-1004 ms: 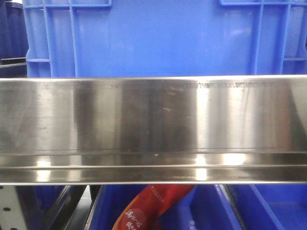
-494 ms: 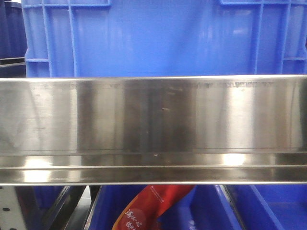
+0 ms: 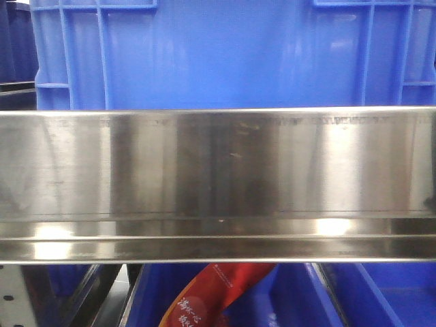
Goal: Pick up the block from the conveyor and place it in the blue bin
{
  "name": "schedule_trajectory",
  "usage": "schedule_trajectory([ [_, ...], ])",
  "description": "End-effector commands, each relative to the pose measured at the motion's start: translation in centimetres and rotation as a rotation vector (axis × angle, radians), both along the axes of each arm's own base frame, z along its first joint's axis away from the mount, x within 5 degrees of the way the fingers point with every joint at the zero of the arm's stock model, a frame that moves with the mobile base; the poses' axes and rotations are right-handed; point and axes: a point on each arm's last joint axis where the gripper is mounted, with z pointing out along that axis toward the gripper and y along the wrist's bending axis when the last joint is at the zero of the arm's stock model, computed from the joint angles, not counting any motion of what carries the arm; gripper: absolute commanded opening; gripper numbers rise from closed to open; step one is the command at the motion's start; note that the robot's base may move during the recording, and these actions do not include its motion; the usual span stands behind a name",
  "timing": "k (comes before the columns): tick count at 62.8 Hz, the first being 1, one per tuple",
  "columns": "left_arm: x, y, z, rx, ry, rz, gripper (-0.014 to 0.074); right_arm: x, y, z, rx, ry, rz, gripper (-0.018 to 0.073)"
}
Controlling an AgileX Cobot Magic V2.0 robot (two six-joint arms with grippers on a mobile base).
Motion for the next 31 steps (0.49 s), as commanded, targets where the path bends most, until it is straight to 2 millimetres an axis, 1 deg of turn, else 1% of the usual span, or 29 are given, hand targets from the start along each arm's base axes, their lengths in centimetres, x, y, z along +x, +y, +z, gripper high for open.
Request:
schedule_trajectory([
  [1,0.3,-0.3,0.1,-0.022,-0.004,0.004,0.0392,0.3,0.1,0.4,0.012,-0.029,-0.017,0.0463],
  [4,0.4,-0.4,0.0,-0.020,0.000,0.004,0.0391,0.3,0.0,0.4,0.012,-0.030,-0.018,0.0488],
  [6,0.4,-0.4,0.0,-0.019,-0.005,0.006,0.0386,0.3,0.0,0.4,0.012,-0.030,-0.018,0.0486],
  [9,0.4,-0.4,0.0,-0.019,-0.010,0.007,0.0369,0.3,0.0,0.4,0.013,-0.032,-0.020,0.0463],
  [11,0.3,-0.2,0.3,-0.027,-0.020,0.009,0.0335,0.2,0.0,0.6,0.017,-0.040,-0.023,0.0424],
  [13,0.2,-0.2,0.5,-0.031,-0.026,0.010,0.0291,0.1,-0.2,0.8,0.022,-0.052,-0.027,0.0377],
  [15,-0.1,0.0,0.8,-0.037,-0.034,0.010,0.0218,-0.1,-0.3,1.1,0.028,-0.065,-0.031,0.0316],
  [16,-0.2,0.1,1.0,-0.041,-0.040,0.010,0.0167,-0.3,-0.4,1.3,0.031,-0.071,-0.033,0.0263],
  [17,-0.3,0.2,1.1,-0.043,-0.043,0.010,0.0132,-0.4,-0.5,1.5,0.036,-0.081,-0.037,0.0225],
  [18,-0.5,0.3,1.3,-0.046,-0.049,0.010,0.0097,-0.5,-0.5,1.6,0.038,-0.086,-0.037,0.0165],
  [21,-0.8,0.5,1.7,-0.051,-0.057,0.009,-0.0008,-0.7,-0.7,2.0,0.045,-0.102,-0.043,0.0042],
  [22,-0.9,0.6,1.7,-0.051,-0.057,0.009,-0.0060,-0.9,-0.8,2.2,0.050,-0.111,-0.047,-0.0017],
  [23,-0.9,0.6,1.8,-0.050,-0.059,0.008,-0.0092,-0.9,-0.8,2.3,0.052,-0.116,-0.050,-0.0055],
  [24,-0.9,0.6,1.9,-0.050,-0.063,0.008,-0.0113,-0.9,-0.8,2.3,0.054,-0.119,-0.053,-0.0092],
  [26,-1.0,0.7,1.9,-0.046,-0.066,0.007,-0.0111,-0.9,-0.9,2.4,0.057,-0.125,-0.056,-0.0161],
  [31,-0.8,0.9,1.8,-0.039,-0.060,0.014,-0.0111,-0.9,-0.9,2.4,0.059,-0.131,-0.061,-0.0161],
])
